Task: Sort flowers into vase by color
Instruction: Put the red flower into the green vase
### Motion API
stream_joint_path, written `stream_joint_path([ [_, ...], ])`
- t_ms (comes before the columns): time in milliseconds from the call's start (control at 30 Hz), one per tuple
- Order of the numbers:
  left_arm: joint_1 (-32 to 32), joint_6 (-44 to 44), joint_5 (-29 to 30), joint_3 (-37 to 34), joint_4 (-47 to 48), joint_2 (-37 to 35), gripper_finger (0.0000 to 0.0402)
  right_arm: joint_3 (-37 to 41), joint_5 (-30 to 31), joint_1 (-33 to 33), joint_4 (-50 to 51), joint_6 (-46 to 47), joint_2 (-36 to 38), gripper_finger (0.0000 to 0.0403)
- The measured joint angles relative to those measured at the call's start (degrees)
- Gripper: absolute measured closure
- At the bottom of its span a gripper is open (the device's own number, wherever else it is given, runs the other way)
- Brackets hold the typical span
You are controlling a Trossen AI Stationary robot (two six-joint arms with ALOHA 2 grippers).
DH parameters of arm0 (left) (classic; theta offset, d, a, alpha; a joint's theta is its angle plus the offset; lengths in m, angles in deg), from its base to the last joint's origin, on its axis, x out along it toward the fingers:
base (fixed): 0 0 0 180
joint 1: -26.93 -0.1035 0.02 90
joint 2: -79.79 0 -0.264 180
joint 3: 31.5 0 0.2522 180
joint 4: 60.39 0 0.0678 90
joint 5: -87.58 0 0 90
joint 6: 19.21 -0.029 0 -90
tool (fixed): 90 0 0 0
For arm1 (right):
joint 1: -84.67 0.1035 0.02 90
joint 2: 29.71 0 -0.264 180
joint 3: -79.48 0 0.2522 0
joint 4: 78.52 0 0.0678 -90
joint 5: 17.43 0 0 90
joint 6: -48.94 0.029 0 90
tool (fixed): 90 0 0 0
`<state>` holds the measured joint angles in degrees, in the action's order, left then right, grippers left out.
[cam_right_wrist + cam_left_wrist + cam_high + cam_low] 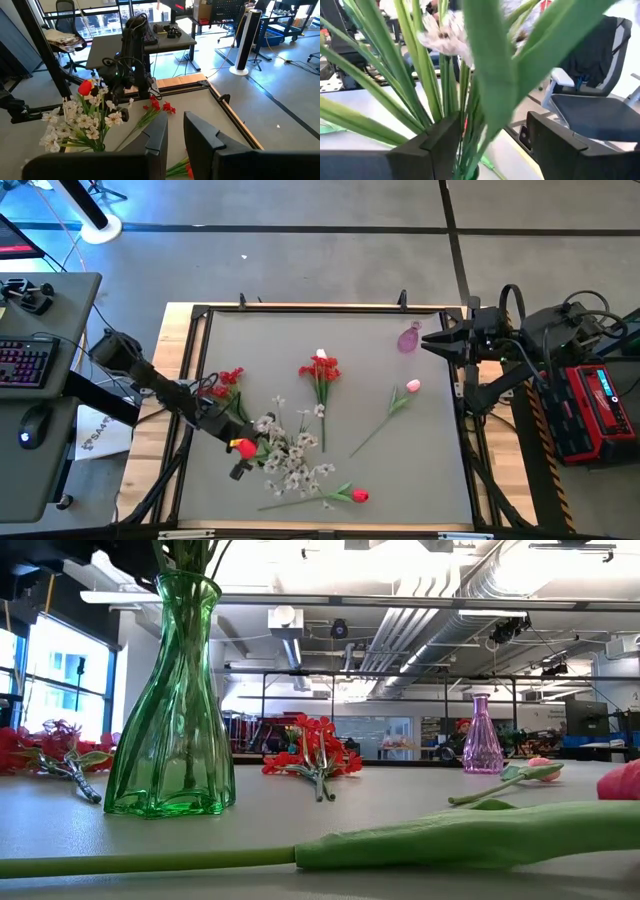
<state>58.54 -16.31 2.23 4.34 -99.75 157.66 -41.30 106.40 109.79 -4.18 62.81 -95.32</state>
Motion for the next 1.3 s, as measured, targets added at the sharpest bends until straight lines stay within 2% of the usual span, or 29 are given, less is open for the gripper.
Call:
stream_joint_path([
  [167, 1.9, -2.0, 0.4, 0.0, 8.8, -6.9, 0.018, 0.0, 0.0, 0.0, 0.0, 0.0, 0.0, 0.0352],
  [433, 4.2, -1.4, 2.1, 2.5, 29.5, -19.8, 0.018, 0.0, -0.1, 0.0, 0.0, 0.0, 0.0, 0.0352],
  [633, 5.6, 6.0, 2.1, 7.4, 48.5, -28.0, 0.018, 0.0, -0.3, 0.0, 0.0, 0.0, 0.0, 0.0352],
  [833, 7.7, 13.2, 5.5, 11.5, 64.1, -29.8, 0.0192, 0.0, -0.3, 0.0, 0.0, 0.0, 0.0, 0.0352],
  [1067, 12.0, 24.5, 11.4, 11.7, 63.6, -26.3, 0.0219, 0.0, -0.3, 0.0, 0.0, 0.0, 0.0, 0.0352],
  [1200, 15.8, 29.9, 18.4, 11.7, 60.6, -21.1, 0.024, 0.0, -0.2, 0.0, 0.0, 0.0, 0.0, 0.0352],
  [1300, 18.3, 34.1, 24.0, 11.7, 54.5, -15.7, 0.0254, 0.0, -0.2, 0.0, 0.0, 0.0, 0.0, 0.0352],
])
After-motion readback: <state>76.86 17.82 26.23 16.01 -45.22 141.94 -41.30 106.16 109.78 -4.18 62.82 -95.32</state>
